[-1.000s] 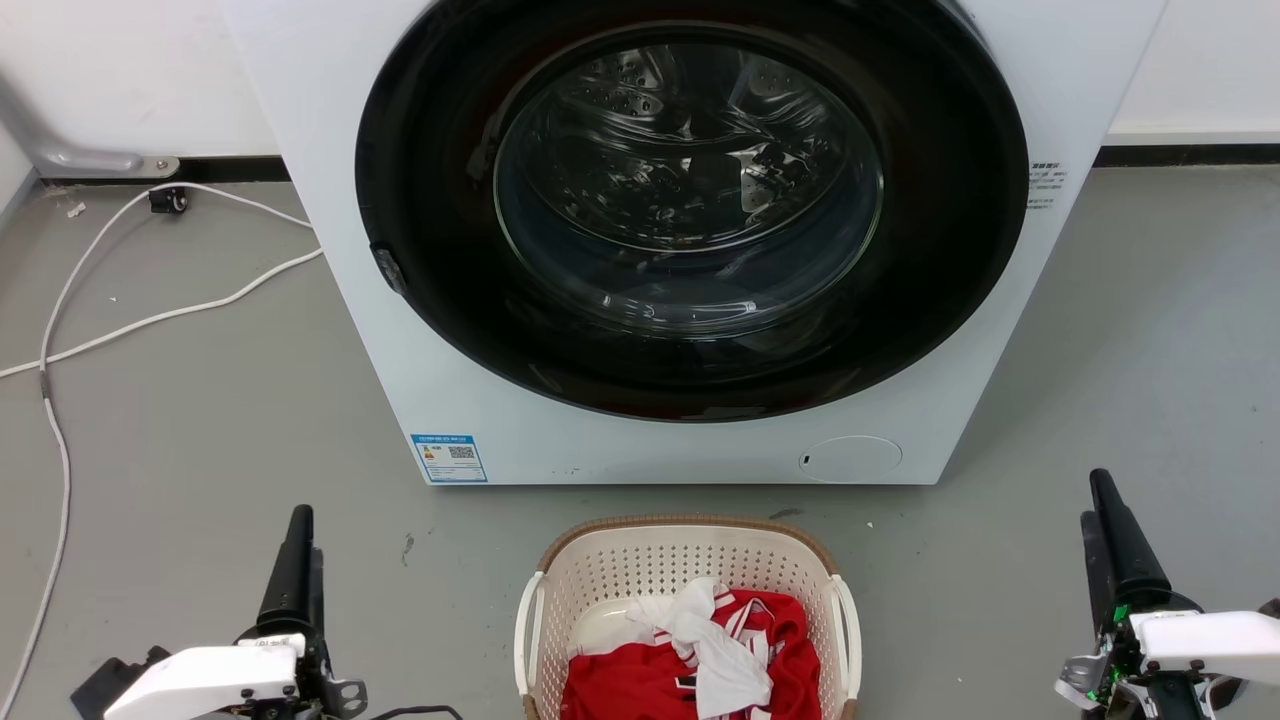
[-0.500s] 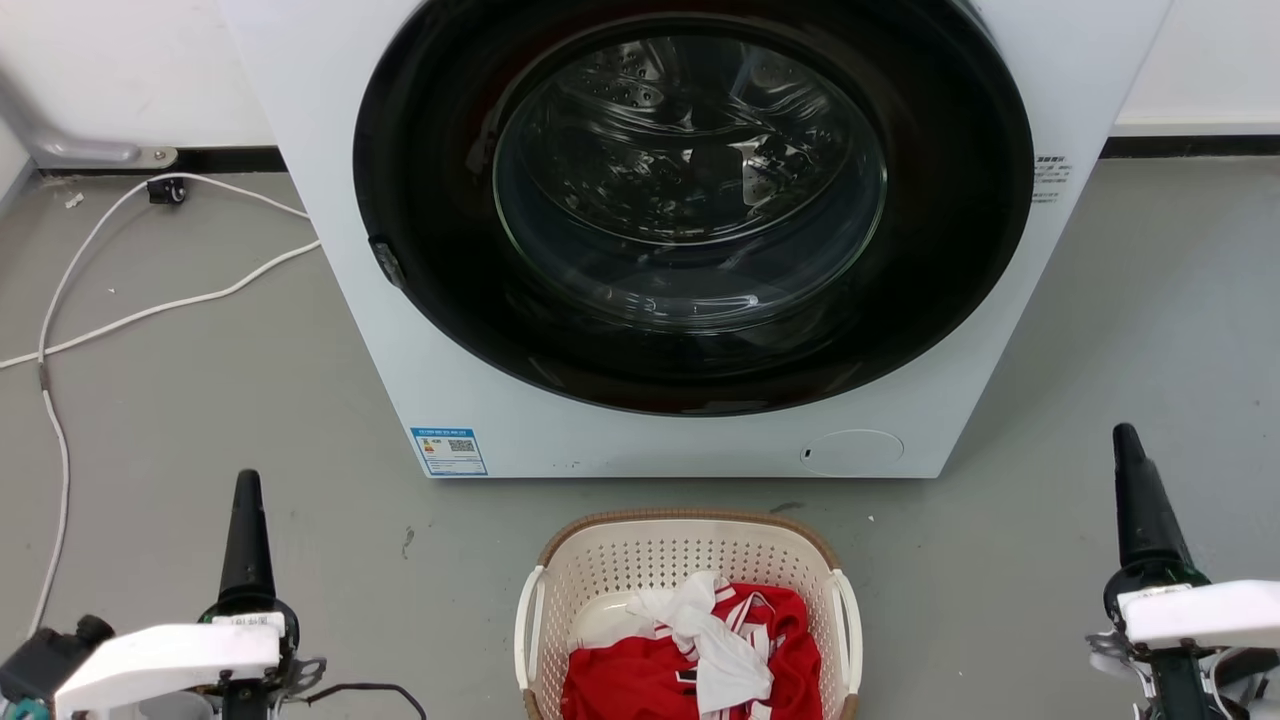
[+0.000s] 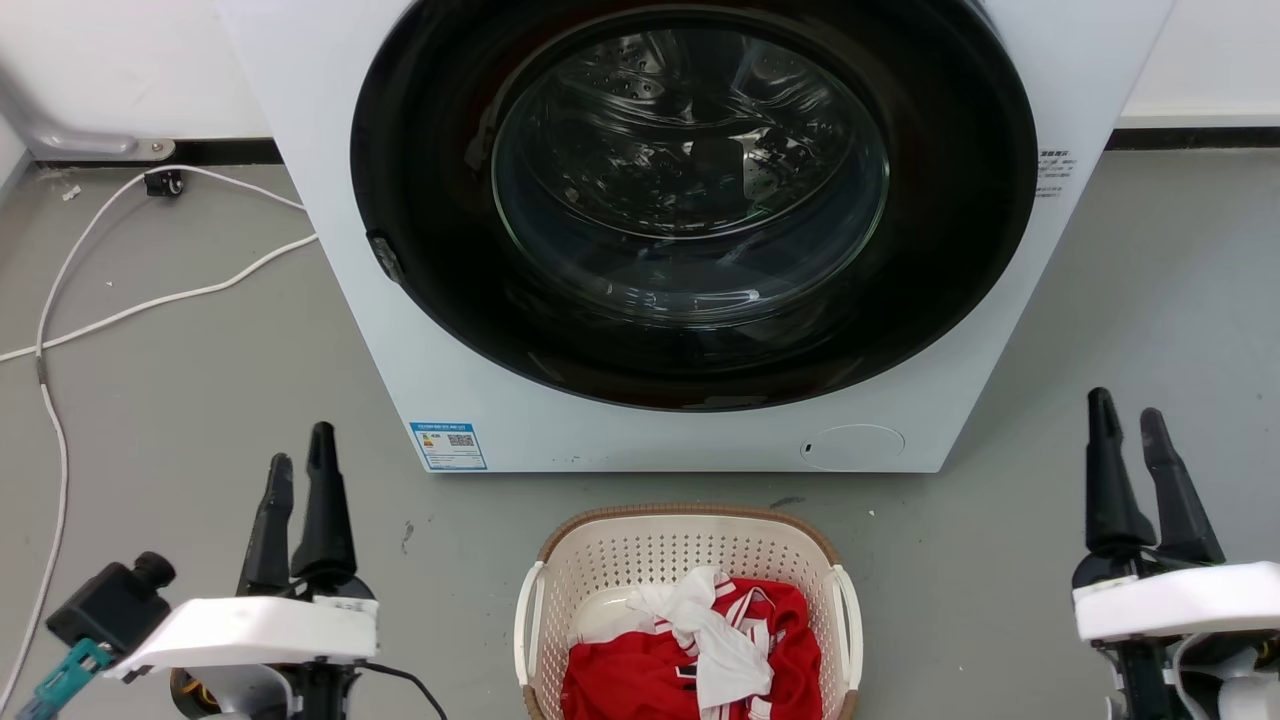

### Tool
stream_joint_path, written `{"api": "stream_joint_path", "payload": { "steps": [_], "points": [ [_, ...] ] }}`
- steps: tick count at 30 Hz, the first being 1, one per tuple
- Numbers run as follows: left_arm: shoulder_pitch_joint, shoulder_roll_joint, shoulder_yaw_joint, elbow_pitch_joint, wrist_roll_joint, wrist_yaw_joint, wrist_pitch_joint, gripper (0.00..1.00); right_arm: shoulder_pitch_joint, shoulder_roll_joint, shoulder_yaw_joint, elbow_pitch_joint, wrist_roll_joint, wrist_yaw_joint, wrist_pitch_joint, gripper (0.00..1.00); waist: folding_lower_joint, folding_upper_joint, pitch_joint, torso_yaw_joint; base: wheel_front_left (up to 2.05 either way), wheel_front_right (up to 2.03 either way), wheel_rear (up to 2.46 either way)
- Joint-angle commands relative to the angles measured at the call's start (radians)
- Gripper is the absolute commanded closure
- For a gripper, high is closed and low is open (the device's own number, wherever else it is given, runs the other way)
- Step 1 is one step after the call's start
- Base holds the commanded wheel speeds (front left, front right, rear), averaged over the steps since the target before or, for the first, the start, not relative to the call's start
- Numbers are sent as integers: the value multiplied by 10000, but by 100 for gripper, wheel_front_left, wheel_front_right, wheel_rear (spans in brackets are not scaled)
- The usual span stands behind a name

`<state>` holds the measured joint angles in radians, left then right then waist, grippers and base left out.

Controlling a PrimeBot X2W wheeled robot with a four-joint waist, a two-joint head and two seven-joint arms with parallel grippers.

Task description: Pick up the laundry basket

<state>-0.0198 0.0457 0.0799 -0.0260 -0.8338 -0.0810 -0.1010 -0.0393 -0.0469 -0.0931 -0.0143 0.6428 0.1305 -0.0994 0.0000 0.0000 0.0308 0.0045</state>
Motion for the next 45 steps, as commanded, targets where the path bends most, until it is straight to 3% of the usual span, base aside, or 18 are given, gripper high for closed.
{"api": "stream_joint_path", "payload": {
  "steps": [1,18,25,39,42,45],
  "points": [
    [36,41,-161,-265,537,101,-104,0,-36,-39,157,-232,-514,2,-105,0,0,0,-1,-8,0,0,0],
    [256,279,-1530,-637,3995,815,-549,0,248,-42,276,-434,-2908,1,-550,0,0,0,-6,-24,0,0,0],
    [325,593,-2132,-603,4691,1362,-727,0,296,-43,223,-309,-3533,1,-727,0,0,0,5,-32,0,0,0],
    [244,1022,-3039,-263,5965,2047,-1047,0,371,-46,465,-269,-5079,2,-1055,0,0,0,68,-42,0,0,0],
    [283,1077,-3181,-207,6150,2147,-1100,0,394,-47,493,-216,-5351,2,-1121,0,0,0,62,-39,0,0,0],
    [381,975,-3220,-138,6022,1977,-1169,0,521,-48,430,144,-5314,1,-1177,0,0,0,43,-32,0,0,0]
  ]
}}
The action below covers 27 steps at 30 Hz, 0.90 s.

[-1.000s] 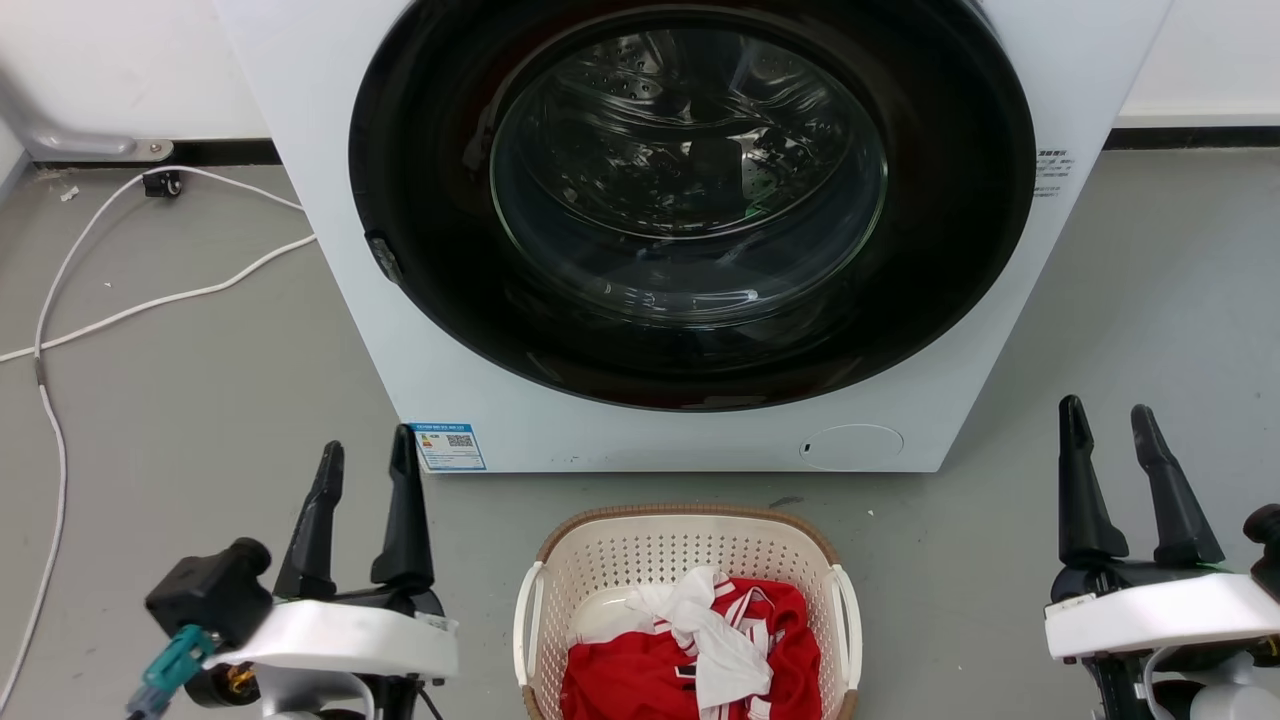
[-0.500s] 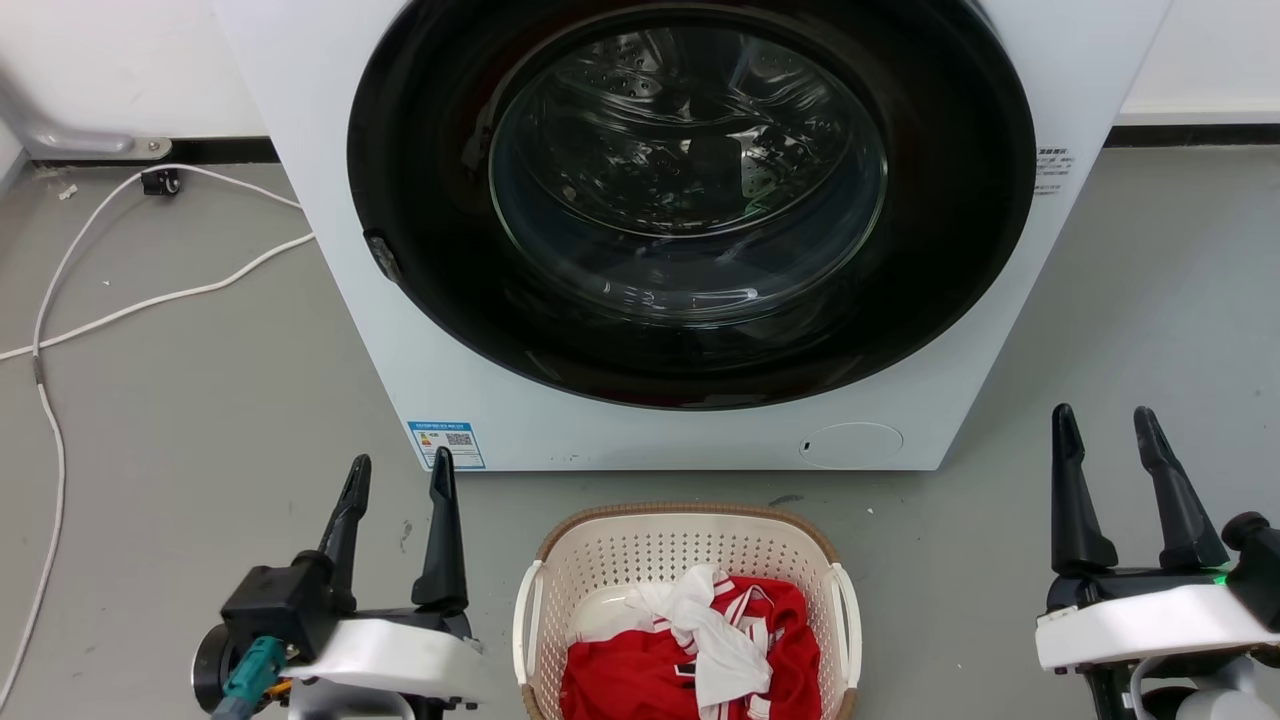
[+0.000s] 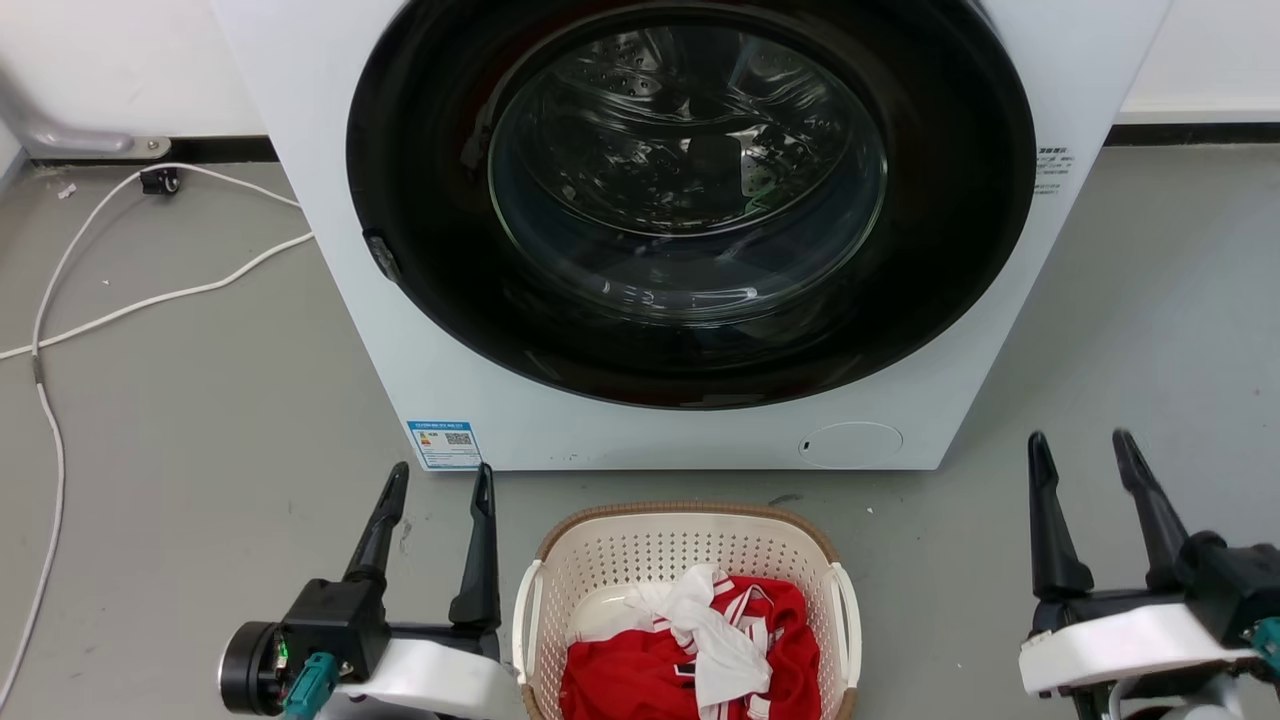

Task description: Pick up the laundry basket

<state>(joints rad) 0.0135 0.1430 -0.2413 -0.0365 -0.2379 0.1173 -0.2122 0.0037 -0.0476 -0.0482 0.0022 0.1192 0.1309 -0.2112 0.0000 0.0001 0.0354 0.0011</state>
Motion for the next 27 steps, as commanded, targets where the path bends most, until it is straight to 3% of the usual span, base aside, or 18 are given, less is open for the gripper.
{"api": "stream_joint_path", "payload": {
  "steps": [1,8,27],
  "points": [
    [92,-40,45,35,44,-88,-65,0,76,-40,-44,76,-78,-3,-88,0,0,-1,-11,7,0,0,0],
    [191,-226,289,286,576,-541,-217,0,24,-37,63,343,-561,-4,-214,0,0,-1,-45,10,0,0,0],
    [377,-705,776,248,2002,-1179,-557,0,0,-38,159,240,-1225,-5,-564,0,0,-1,15,28,0,0,0]
  ]
}}
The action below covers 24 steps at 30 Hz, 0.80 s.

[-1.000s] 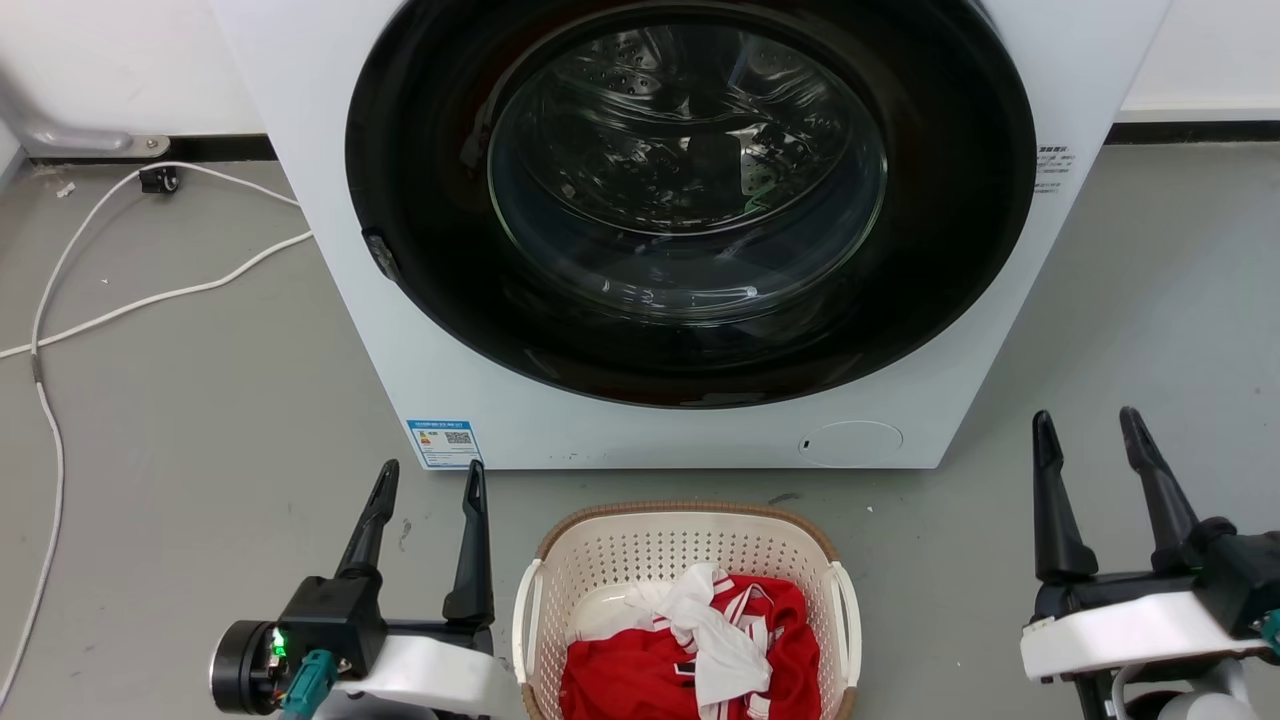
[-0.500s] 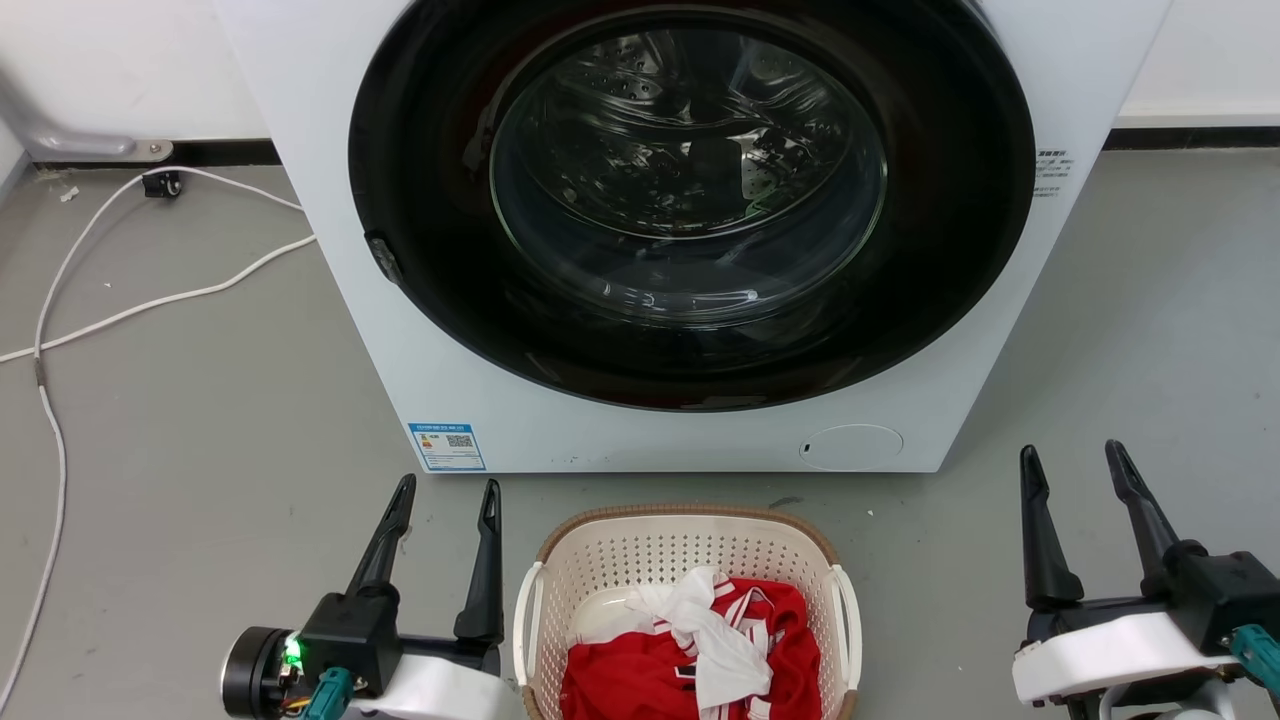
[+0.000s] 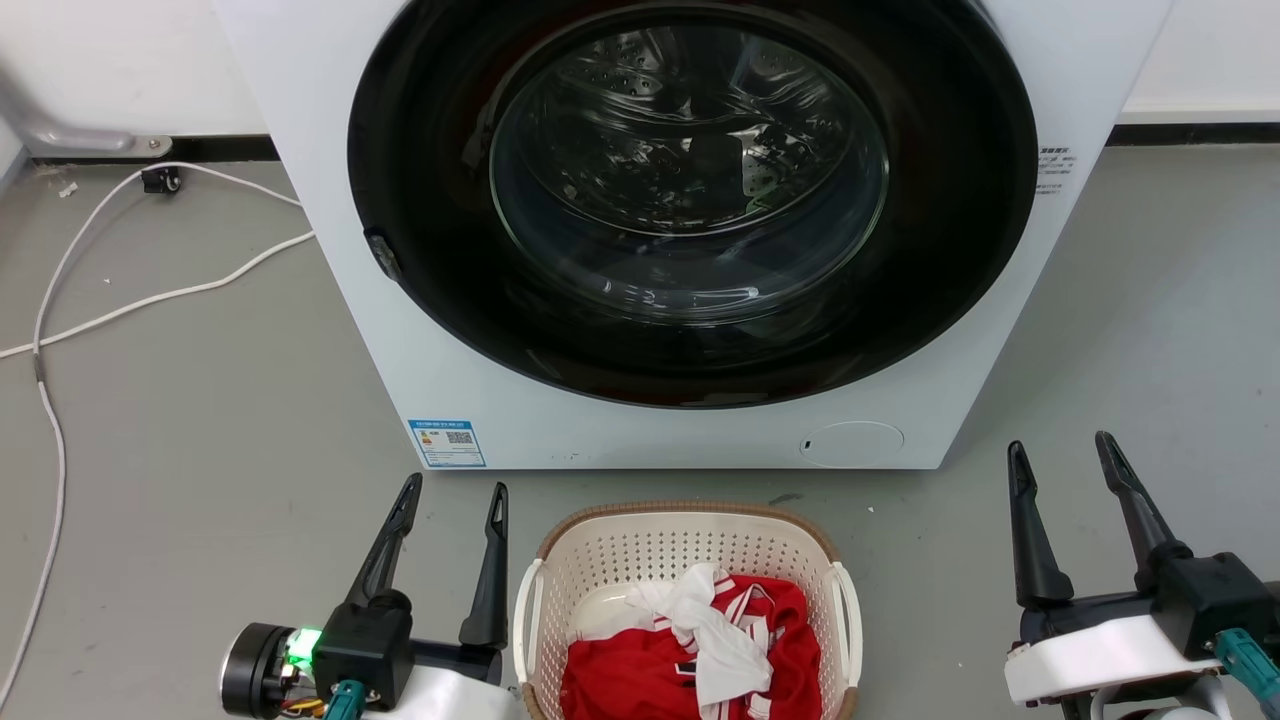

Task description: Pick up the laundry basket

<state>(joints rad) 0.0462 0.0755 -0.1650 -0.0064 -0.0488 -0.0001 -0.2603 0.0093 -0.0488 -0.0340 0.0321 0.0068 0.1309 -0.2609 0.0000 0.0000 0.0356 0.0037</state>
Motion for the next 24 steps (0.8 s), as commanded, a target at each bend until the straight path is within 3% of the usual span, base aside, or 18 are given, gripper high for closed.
{"api": "stream_joint_path", "payload": {
  "steps": [1,24],
  "points": [
    [37,-48,52,-41,81,-45,-74,0,-63,-27,21,-51,-63,-5,-57,0,0,0,24,4,0,0,0],
    [116,-234,387,90,112,-410,-55,0,-90,-27,20,27,170,-5,-54,0,0,0,17,-21,0,0,0]
  ]
}}
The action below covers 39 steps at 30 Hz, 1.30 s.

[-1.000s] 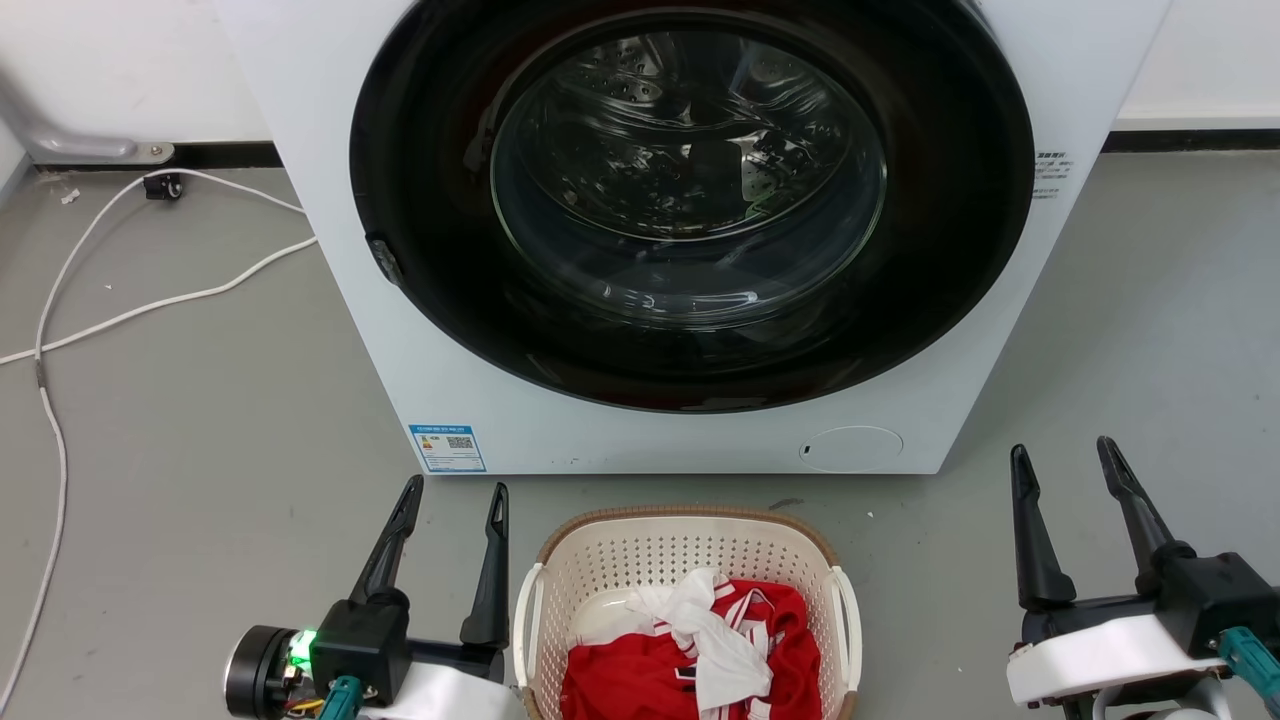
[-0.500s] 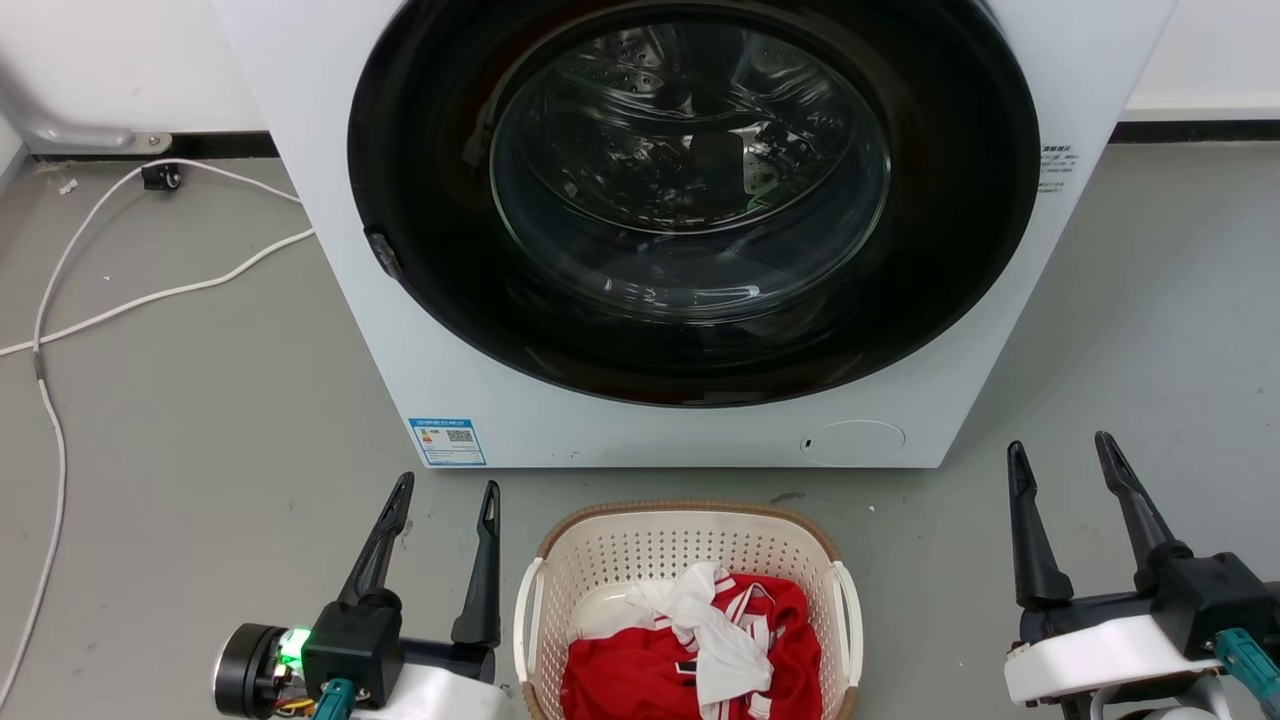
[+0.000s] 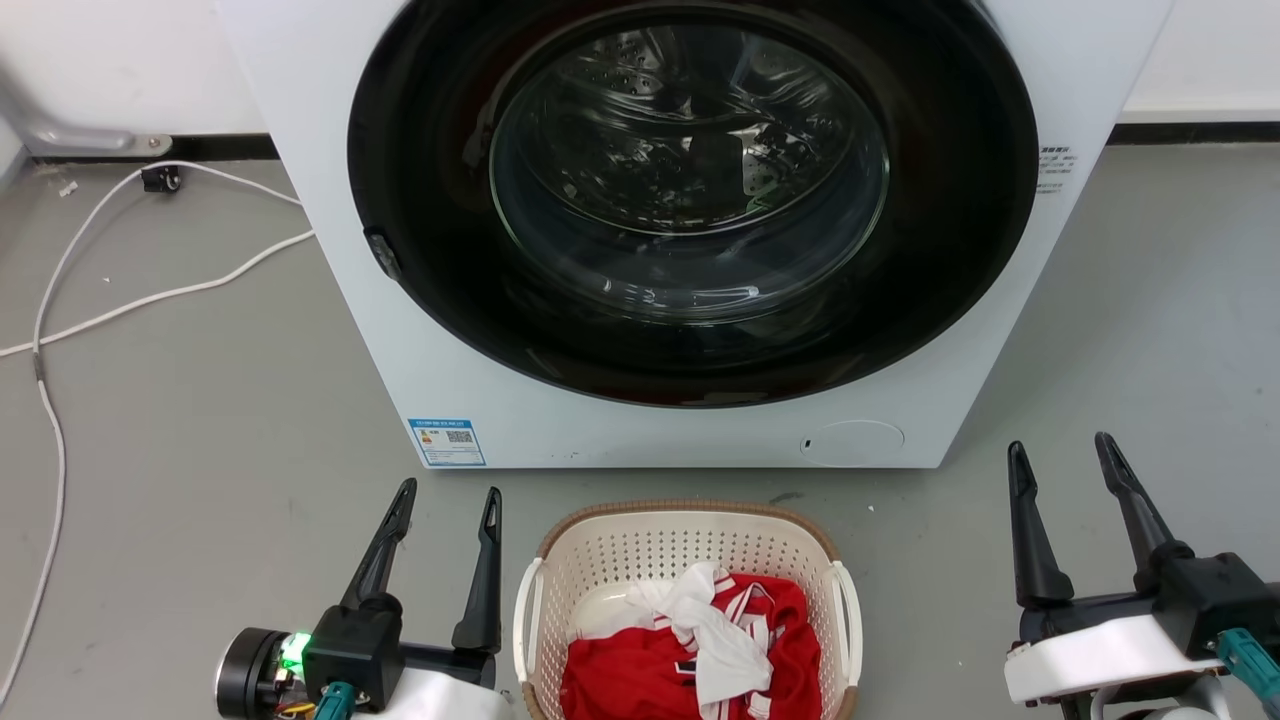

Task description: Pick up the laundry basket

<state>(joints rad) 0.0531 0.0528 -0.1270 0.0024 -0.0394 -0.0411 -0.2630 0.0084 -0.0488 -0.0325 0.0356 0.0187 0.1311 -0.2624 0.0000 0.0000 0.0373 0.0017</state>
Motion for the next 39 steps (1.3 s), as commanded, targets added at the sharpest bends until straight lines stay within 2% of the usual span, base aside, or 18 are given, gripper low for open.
{"api": "stream_joint_path", "payload": {
  "steps": [1,9,11,12,17,21,26,31,39],
  "points": [
    [29,-9,17,-2,4,-1,-28,0,-106,-27,4,-31,53,-6,-38,0,0,0,43,-9,0,0,0],
    [-360,-25,157,196,-100,37,-28,0,-592,-25,91,-66,-108,-5,-38,0,0,0,1054,-126,0,0,0],
    [-559,-26,219,285,-122,50,-28,0,-836,-25,142,-64,-111,-5,-37,0,0,0,1565,-180,0,0,0],
    [-963,-24,377,547,-194,21,-26,0,-1241,-25,220,77,-197,-6,-34,0,0,0,2285,-258,0,0,0],
    [-1881,-21,639,1085,-94,-232,-29,0,-2028,-20,372,561,319,-6,-32,0,0,0,3516,-361,0,0,0],
    [-2621,104,801,1823,4,-394,-28,0,-2759,-27,594,1165,299,-8,-32,0,0,0,4425,-439,0,0,0],
    [-3628,254,1073,3689,-166,-539,-28,0,-3664,-19,705,2332,239,-7,-32,0,0,0,5352,-498,0,0,0],
    [-4894,614,868,5863,-95,-709,-28,0,-4523,-17,733,4284,50,-7,-27,0,0,0,6114,-442,0,0,0],
    [-6655,1095,273,8134,-302,-868,-28,0,-6368,-19,1246,7309,424,-7,551,0,0,0,7023,-372,0,0,0]
  ]
}}
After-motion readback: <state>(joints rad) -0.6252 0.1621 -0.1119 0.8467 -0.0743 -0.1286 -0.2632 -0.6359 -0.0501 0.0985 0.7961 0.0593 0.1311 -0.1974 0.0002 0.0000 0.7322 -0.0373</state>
